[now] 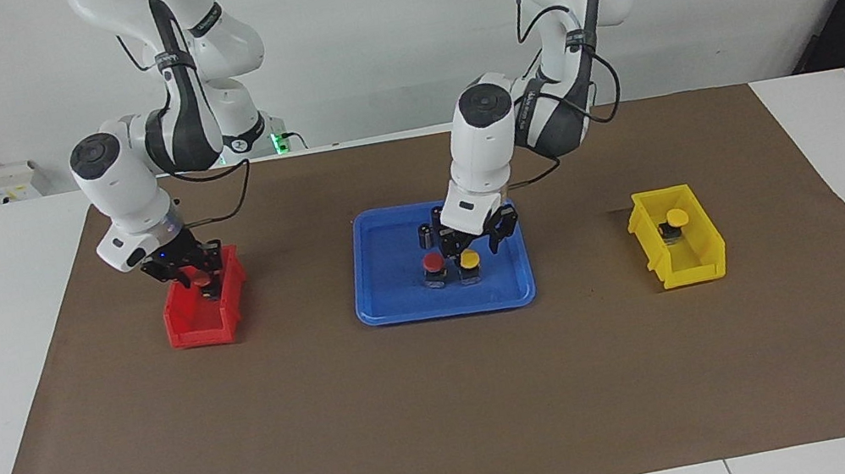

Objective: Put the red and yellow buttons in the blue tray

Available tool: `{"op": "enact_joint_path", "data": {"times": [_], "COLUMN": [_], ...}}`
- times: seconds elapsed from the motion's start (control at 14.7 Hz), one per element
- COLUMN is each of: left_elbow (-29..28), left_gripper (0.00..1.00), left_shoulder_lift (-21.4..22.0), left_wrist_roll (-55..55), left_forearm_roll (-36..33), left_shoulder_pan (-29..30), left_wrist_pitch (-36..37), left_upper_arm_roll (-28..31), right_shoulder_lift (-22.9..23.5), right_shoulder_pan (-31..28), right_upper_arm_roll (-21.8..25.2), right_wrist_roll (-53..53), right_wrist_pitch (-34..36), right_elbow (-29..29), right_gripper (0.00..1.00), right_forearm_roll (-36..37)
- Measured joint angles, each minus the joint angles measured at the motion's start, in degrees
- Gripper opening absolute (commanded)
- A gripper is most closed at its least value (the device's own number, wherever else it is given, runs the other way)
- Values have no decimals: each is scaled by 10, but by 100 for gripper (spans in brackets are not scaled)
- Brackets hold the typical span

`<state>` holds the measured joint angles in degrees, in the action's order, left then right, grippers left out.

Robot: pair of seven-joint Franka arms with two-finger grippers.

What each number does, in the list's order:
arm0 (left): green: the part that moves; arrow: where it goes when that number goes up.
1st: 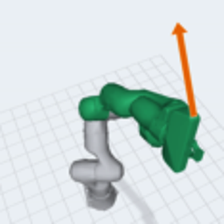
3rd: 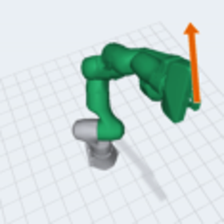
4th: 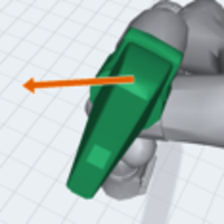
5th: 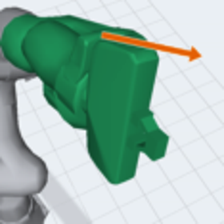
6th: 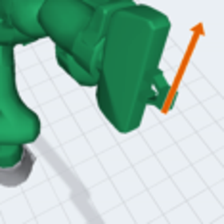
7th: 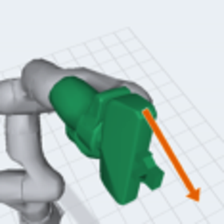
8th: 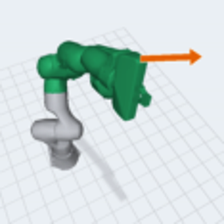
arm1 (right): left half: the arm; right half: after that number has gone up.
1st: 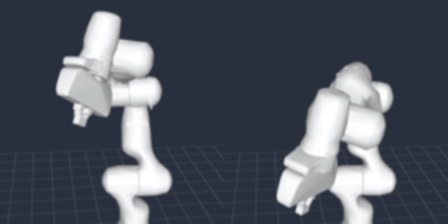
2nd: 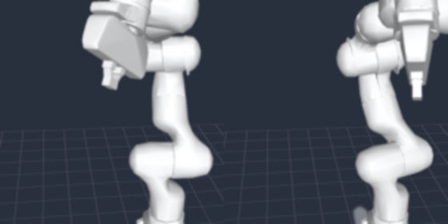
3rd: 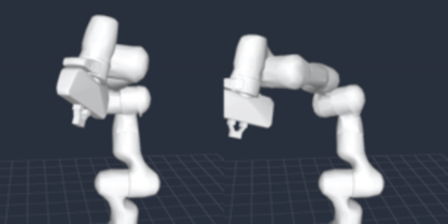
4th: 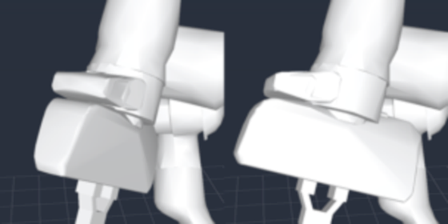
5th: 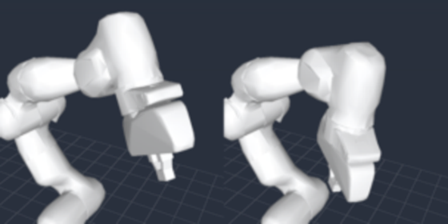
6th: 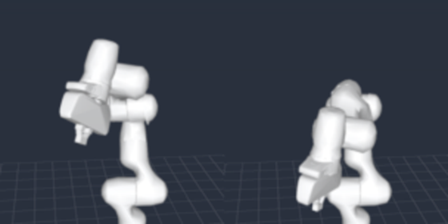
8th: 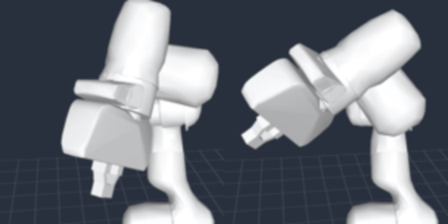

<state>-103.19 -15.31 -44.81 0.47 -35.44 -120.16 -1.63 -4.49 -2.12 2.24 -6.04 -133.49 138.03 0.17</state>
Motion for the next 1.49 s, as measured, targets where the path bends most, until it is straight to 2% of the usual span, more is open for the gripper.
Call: {"op": "enact_joint_path", "data": {"times": [0.07,0.2,0.34,0.61,0.75,0.81,0.95,1.09,1.22,1.36,1.49], "left_elbow": [14,25,25,23,7,-13,-65,-107,-128,-142,-158], "left_gripper": [100,100,100,100,93,87,69,68,68,68,68], "left_shoulder_lift": [14,49,82,129,136,137,135,126,114,111,111], "left_wrist_roll": [8,58,140,378,433,446,452,452,452,455,458], "left_forearm_roll": [0,0,-1,-1,0,0,0,0,0,0,0], "left_shoulder_pan": [8,50,104,233,279,295,310,317,324,330,331], "left_wrist_pitch": [42,115,159,199,179,145,70,13,-17,-28,-39], "left_upper_arm_roll": [8,18,22,26,27,27,27,26,26,26,26], "right_shoulder_lift": [0,0,0,13,39,56,90,122,159,193,216], "right_shoulder_pan": [0,0,0,1,2,2,5,40,110,153,167], "right_upper_arm_roll": [0,0,-1,-22,-53,-75,-126,-159,-163,-164,-163], "right_wrist_roll": [0,0,0,2,40,73,167,271,373,422,438], "right_wrist_pitch": [0,2,41,206,273,290,286,247,191,160,136], "right_elbow": [0,-2,-32,-198,-292,-334,-386,-398,-397,-394,-384], "right_gripper": [19,19,19,21,21,21,21,21,24,25,25], "right_forearm_roll": [0,0,0,-2,-6,-8,-10,-9,-3,13,27]}}
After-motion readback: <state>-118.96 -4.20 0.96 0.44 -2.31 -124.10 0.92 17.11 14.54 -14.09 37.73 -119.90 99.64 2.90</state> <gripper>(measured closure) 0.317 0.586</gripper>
